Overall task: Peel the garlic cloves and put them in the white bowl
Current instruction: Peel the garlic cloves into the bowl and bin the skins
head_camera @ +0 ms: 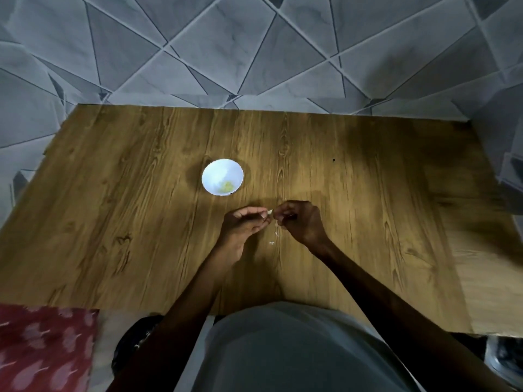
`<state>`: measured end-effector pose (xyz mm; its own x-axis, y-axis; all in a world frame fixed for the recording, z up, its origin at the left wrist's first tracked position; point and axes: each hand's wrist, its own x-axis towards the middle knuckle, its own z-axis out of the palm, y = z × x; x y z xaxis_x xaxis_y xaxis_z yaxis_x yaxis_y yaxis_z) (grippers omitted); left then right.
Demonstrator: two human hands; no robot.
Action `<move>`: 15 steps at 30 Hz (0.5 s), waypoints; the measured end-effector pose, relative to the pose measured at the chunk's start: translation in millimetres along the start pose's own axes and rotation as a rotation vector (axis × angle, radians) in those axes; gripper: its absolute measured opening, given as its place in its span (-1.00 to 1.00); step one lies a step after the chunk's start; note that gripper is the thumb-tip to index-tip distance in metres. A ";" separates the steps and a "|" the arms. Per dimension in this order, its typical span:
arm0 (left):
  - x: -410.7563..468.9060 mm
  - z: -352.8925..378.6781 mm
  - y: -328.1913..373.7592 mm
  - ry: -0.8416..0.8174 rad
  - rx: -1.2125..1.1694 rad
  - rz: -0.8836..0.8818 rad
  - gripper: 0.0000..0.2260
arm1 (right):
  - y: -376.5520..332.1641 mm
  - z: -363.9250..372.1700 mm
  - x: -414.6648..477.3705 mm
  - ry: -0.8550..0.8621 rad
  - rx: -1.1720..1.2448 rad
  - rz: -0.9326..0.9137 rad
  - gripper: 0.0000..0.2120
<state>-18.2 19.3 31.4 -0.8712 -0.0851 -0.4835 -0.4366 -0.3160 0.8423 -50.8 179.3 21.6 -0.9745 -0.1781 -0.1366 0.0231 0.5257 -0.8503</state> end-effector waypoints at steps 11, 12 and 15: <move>15.8 8.4 13.7 -0.038 0.054 -0.010 -0.81 | -6.0 -13.1 14.9 -0.014 -0.119 -0.154 -0.93; 16.9 9.4 14.6 -0.035 0.052 -0.013 -0.82 | -6.3 -13.2 15.3 -0.007 -0.143 -0.173 -0.93; 19.3 12.6 17.4 -0.020 0.038 -0.020 -0.85 | -7.2 -12.3 15.1 0.030 -0.182 -0.234 -0.94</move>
<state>-45.4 24.1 39.7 -0.8665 -0.0603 -0.4955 -0.4615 -0.2812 0.8414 -68.4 183.0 31.9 -0.9548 -0.2890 0.0701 -0.2411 0.6140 -0.7516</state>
